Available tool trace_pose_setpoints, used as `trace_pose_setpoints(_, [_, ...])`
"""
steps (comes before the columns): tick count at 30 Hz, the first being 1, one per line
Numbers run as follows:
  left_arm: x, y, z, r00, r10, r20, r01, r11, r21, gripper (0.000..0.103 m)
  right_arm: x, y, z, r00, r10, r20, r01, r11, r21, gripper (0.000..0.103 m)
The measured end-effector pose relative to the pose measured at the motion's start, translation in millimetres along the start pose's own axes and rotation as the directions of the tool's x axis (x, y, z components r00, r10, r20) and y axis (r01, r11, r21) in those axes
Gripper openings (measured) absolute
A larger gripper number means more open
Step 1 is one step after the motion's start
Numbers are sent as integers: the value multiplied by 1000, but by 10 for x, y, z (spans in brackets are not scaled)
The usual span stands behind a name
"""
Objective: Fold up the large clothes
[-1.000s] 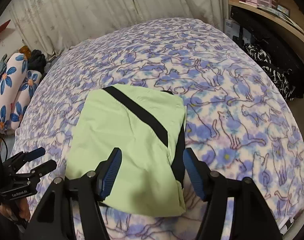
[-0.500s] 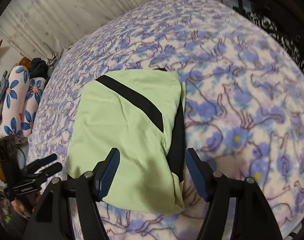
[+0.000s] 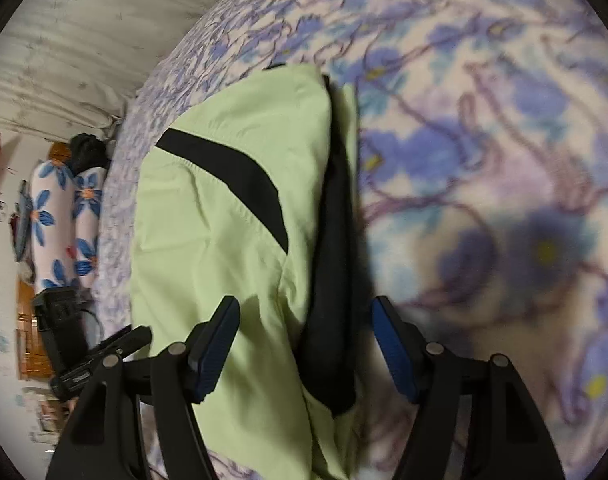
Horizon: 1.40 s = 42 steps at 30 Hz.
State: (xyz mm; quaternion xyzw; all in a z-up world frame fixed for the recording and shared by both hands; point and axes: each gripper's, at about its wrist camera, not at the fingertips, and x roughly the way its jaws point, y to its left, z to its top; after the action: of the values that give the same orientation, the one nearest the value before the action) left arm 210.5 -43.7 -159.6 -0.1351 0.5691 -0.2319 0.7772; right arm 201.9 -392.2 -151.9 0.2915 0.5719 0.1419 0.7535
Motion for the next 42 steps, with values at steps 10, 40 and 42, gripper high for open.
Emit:
trace_pose_setpoints(10, [276,-57,150,1000,-30,5,30,1000,2,99,388,32,253,992,123,-14,-123,992,13,70])
trace_pose_setpoints(40, [-1269,-160,-36,938,157,309,-222,957,187,31,17,2059,-295,972,-29,235,121,914,-387,11])
trace_pose_setpoints(42, [-1530,20,18,928,167,334,-234,957,173,31,91,2362,-273,971,16,241,87,908,-411,11])
